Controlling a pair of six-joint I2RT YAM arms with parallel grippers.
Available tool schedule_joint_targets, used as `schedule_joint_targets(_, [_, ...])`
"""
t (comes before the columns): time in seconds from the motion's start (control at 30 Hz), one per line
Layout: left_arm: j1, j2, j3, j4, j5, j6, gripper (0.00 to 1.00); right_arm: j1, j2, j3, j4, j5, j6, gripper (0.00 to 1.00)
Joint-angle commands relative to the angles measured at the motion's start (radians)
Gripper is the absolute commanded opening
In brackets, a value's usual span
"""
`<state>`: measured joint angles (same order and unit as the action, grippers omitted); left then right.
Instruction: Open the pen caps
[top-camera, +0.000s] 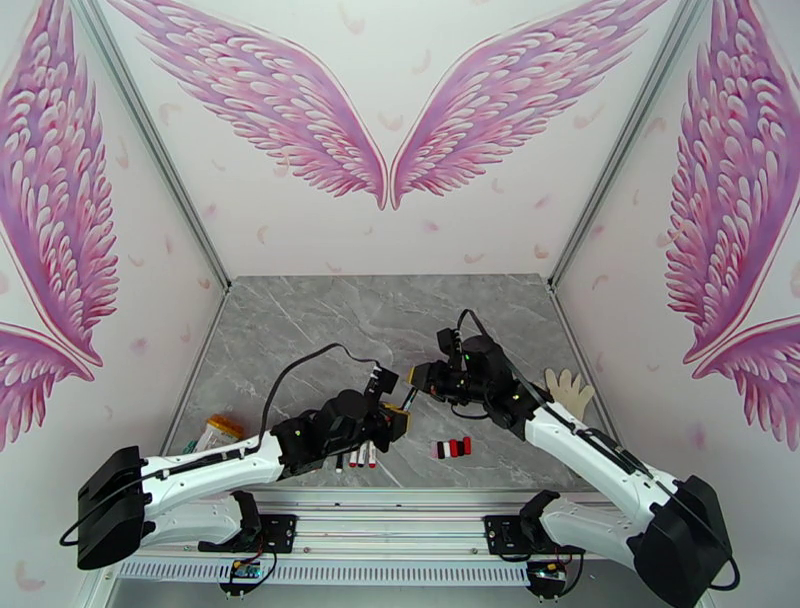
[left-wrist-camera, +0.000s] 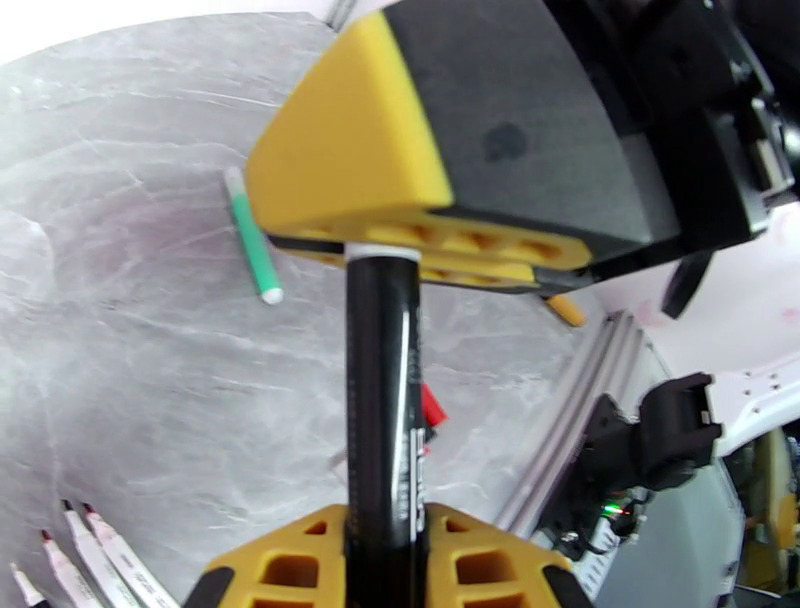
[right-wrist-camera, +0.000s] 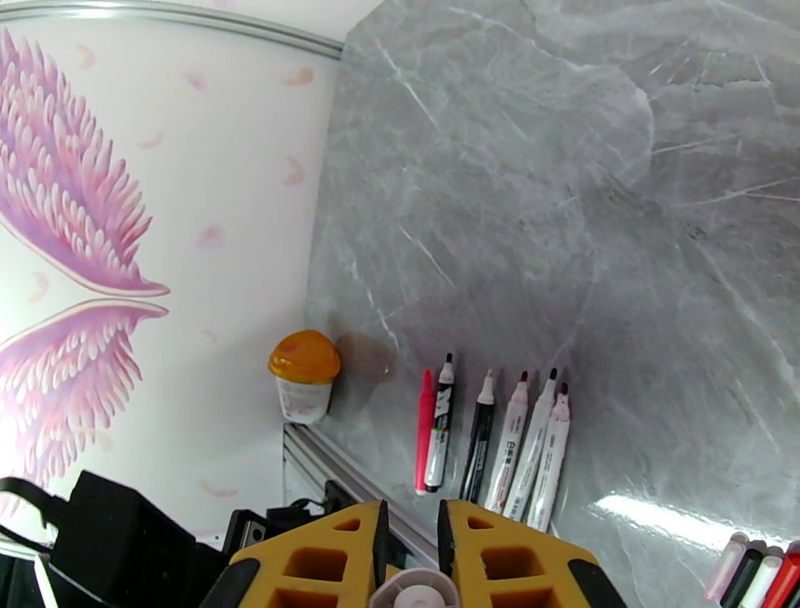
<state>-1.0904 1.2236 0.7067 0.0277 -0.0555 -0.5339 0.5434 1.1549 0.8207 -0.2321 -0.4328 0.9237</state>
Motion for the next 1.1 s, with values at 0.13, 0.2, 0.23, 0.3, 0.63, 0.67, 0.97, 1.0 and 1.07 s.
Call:
schedule_joint_targets(0.13, [-0.058,0.034,0.024,-0.116,-0.004,0.045,0.00,-0.049,0.030,0.058,-0.021,0.275,0.008,0.06])
schedule_joint_targets(0.2, [-0.042,0.026,-0.005,-0.045,0.078,0.015,0.00,-0.051,0.031,0.052,0.020,0.245,-0.007,0.06])
schedule_joint_targets(0.23, [-0.029,0.017,-0.022,-0.003,0.125,-0.003,0.00,-0.054,0.028,0.040,0.056,0.227,-0.016,0.06])
schedule_joint_targets(0.3, [-0.002,-0.001,-0.054,0.066,0.204,-0.036,0.00,-0.065,0.018,0.015,0.115,0.186,-0.025,0.06])
schedule_joint_targets(0.63, [0.083,-0.052,-0.133,0.202,0.347,-0.118,0.00,-0.122,0.000,-0.059,0.284,0.044,-0.023,0.06])
schedule_joint_targets(0.67, [0.083,-0.056,-0.130,0.193,0.330,-0.114,0.00,-0.123,0.001,-0.058,0.272,0.050,-0.027,0.06])
schedule_joint_targets(0.97, [0.078,-0.102,-0.116,0.076,0.123,-0.117,0.00,-0.123,-0.039,-0.008,-0.079,0.164,-0.191,0.07])
schedule_joint_targets(1.0, [0.077,-0.105,-0.119,0.074,0.108,-0.118,0.00,-0.123,-0.046,-0.004,-0.135,0.179,-0.217,0.08])
schedule_joint_targets(1.07, [0.069,-0.111,-0.122,0.074,0.066,-0.126,0.00,-0.123,-0.065,-0.004,-0.237,0.209,-0.265,0.08])
